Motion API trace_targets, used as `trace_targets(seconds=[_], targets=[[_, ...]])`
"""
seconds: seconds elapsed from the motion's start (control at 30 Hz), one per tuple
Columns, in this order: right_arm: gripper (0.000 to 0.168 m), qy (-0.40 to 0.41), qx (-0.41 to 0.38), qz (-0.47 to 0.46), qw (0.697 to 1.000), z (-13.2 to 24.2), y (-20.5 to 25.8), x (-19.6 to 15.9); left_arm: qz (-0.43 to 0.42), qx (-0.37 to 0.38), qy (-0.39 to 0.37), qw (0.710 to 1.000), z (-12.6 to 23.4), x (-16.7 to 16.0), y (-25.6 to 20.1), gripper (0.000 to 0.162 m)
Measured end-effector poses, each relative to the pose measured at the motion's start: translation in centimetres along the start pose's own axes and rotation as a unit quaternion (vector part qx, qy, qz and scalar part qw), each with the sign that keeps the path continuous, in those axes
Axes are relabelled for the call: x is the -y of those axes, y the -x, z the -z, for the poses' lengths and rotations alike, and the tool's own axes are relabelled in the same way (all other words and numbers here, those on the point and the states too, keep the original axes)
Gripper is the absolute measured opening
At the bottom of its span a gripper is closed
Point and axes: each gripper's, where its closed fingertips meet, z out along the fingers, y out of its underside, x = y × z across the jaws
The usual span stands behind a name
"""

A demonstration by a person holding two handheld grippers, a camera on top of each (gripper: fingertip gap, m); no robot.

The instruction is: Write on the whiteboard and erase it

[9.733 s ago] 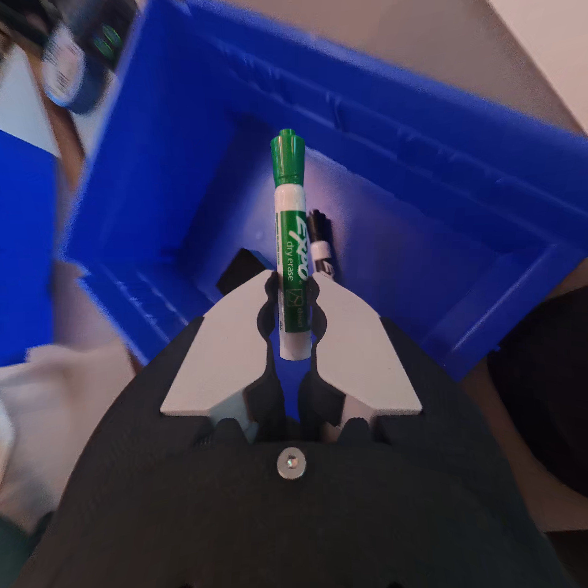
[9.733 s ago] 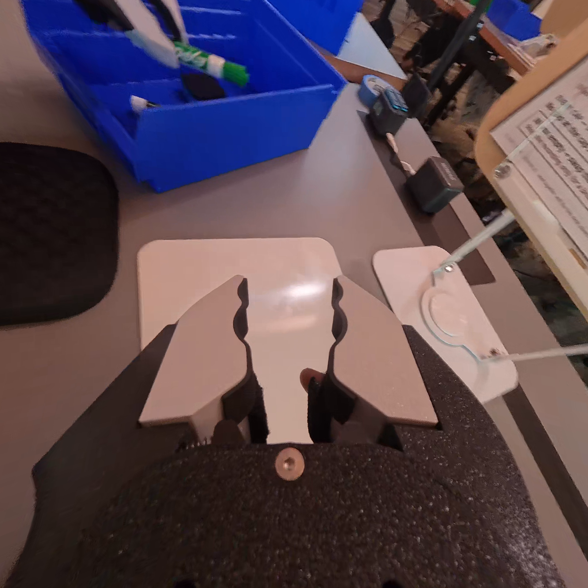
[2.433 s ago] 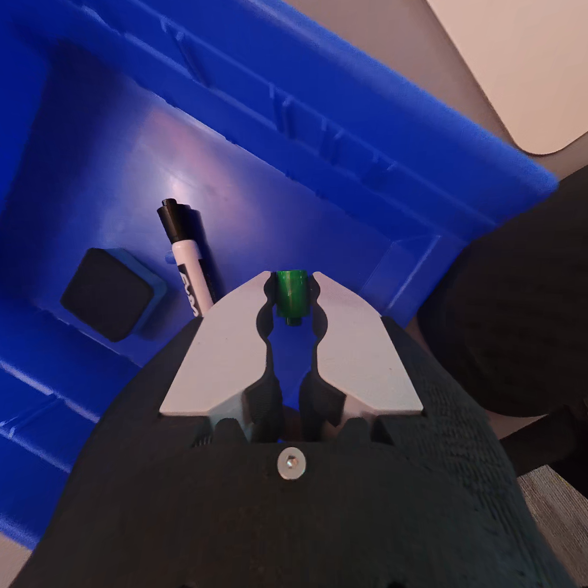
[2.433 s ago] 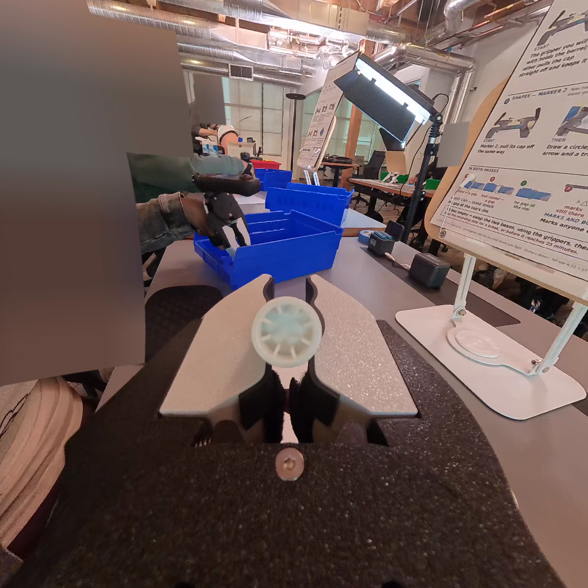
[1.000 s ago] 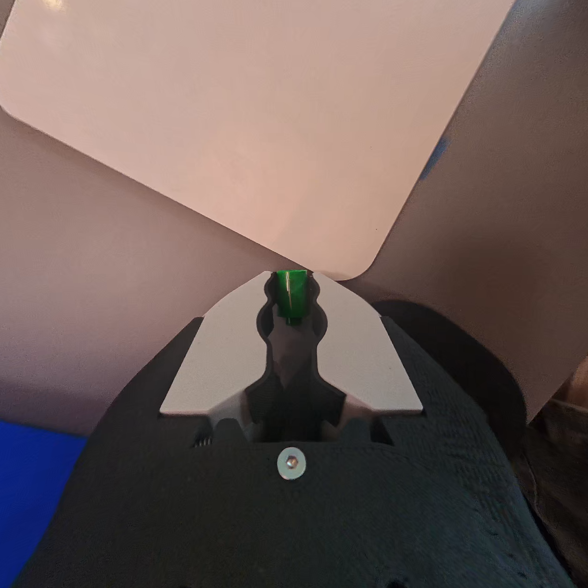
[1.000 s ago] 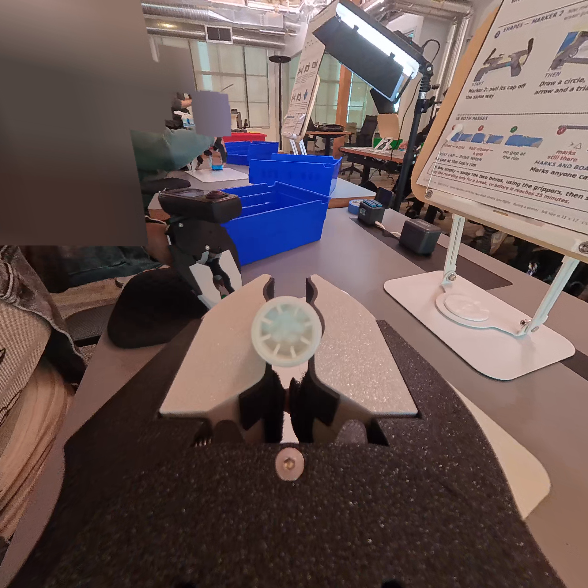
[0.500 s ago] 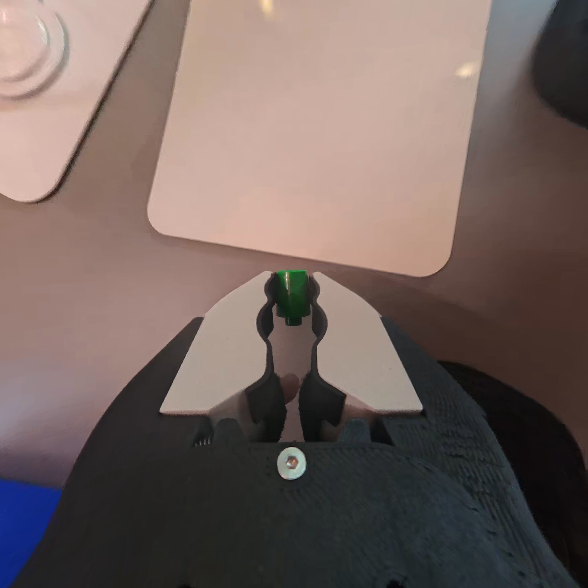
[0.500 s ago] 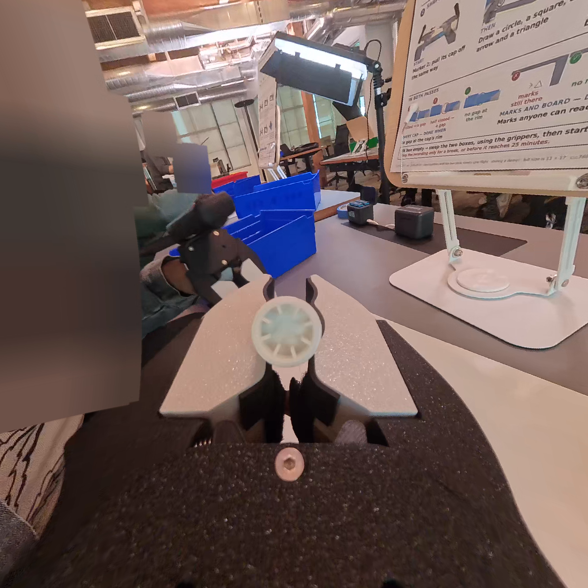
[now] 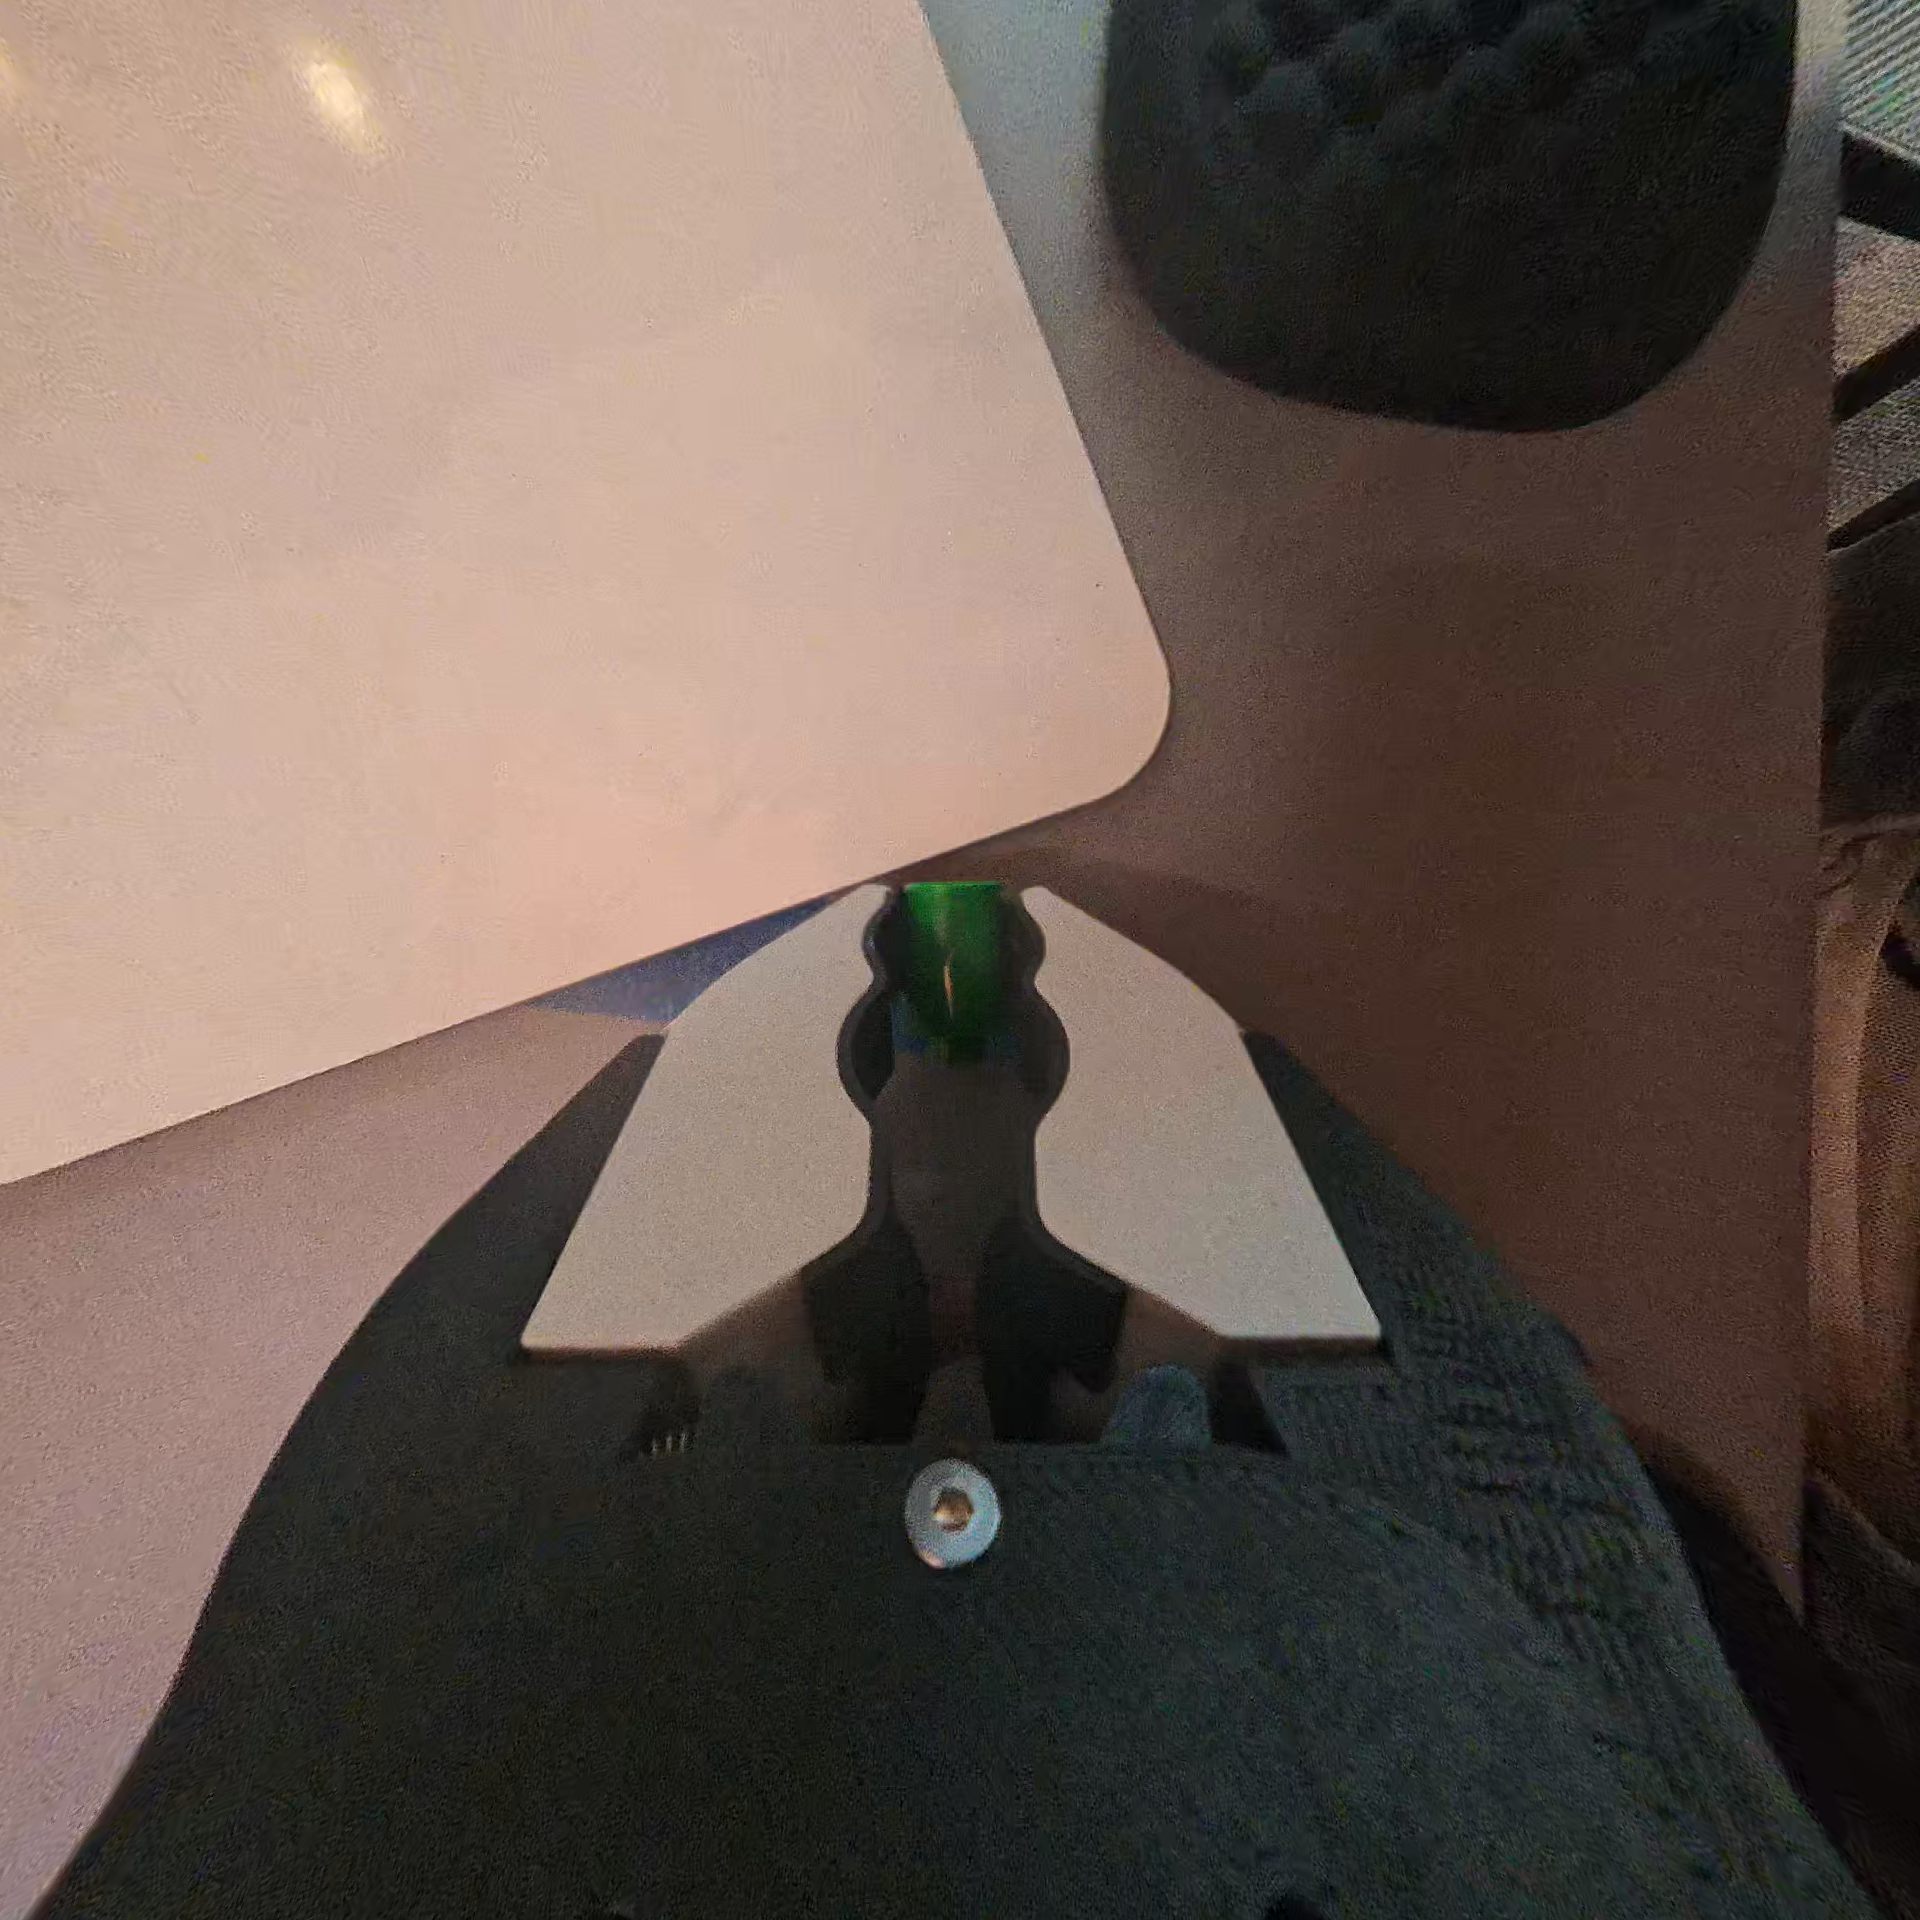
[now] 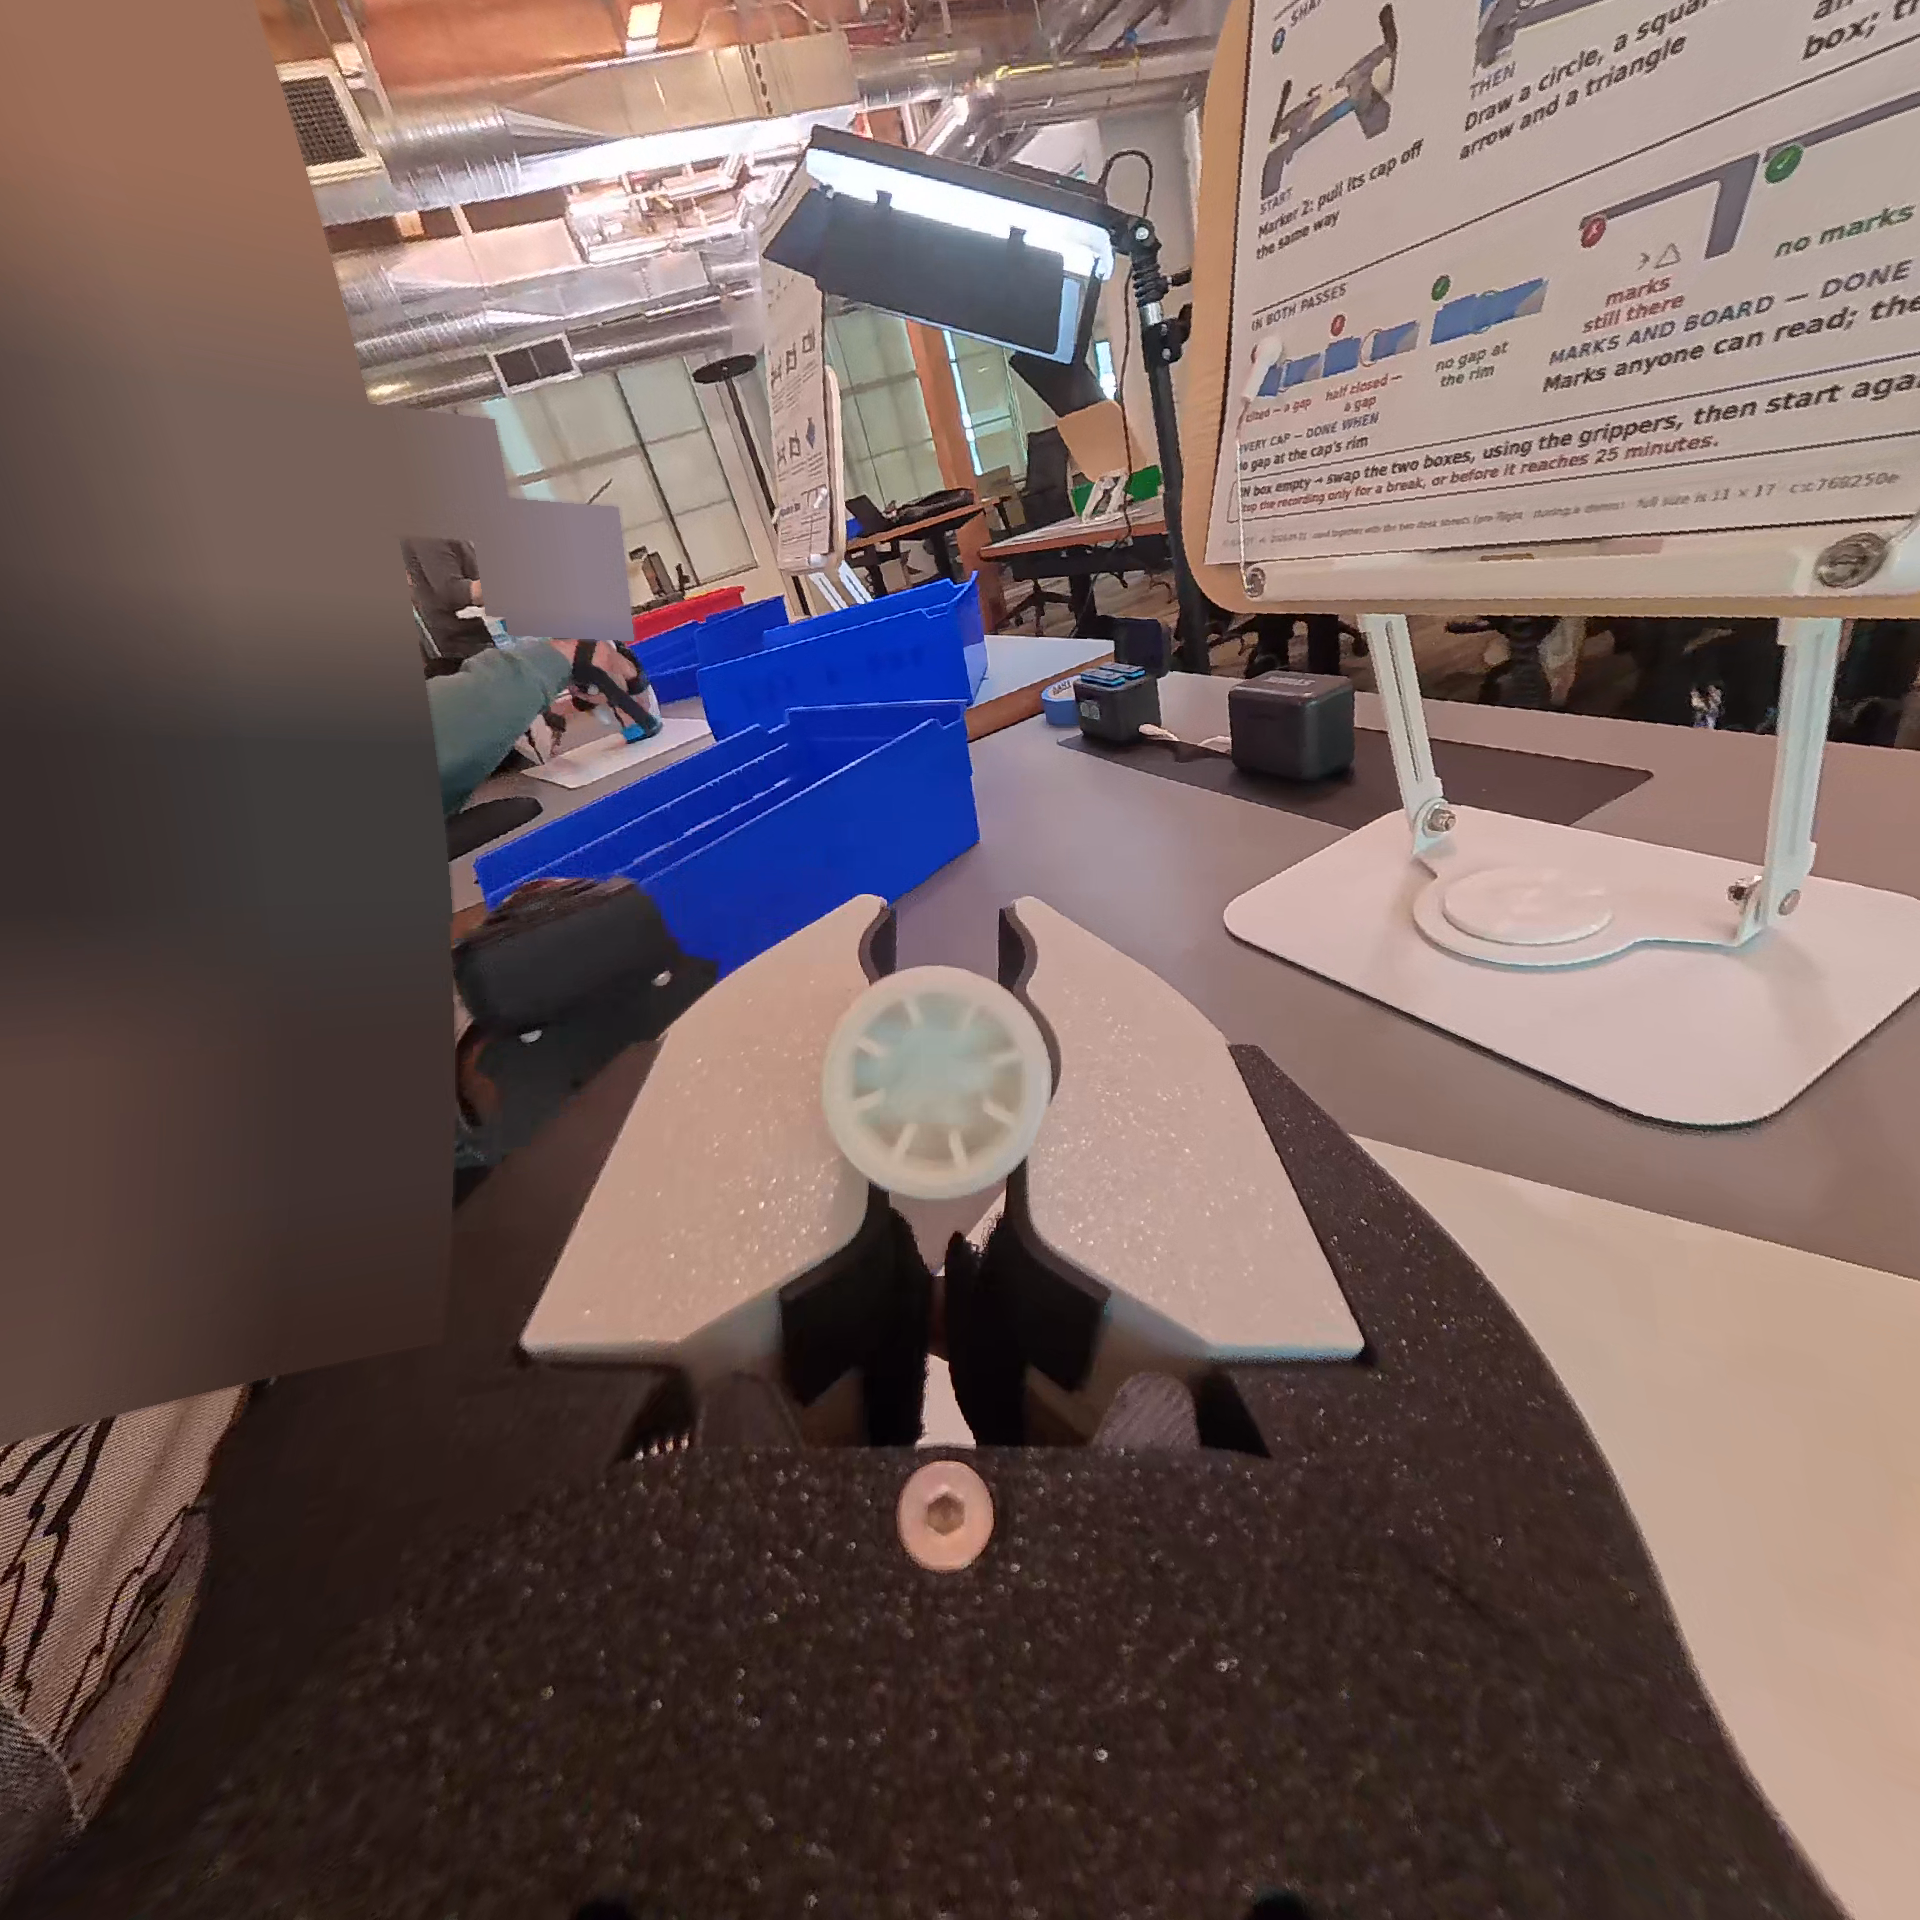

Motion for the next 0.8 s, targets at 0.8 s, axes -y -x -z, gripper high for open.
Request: trace_targets(seconds=[0.8], targets=[[0.019,0.297,-0.071,0.063,0.950,-4.3,-4.8,-8.8,0.073,0.086,-0.107,0.988,2.8,1.0,9.1,0.020]])
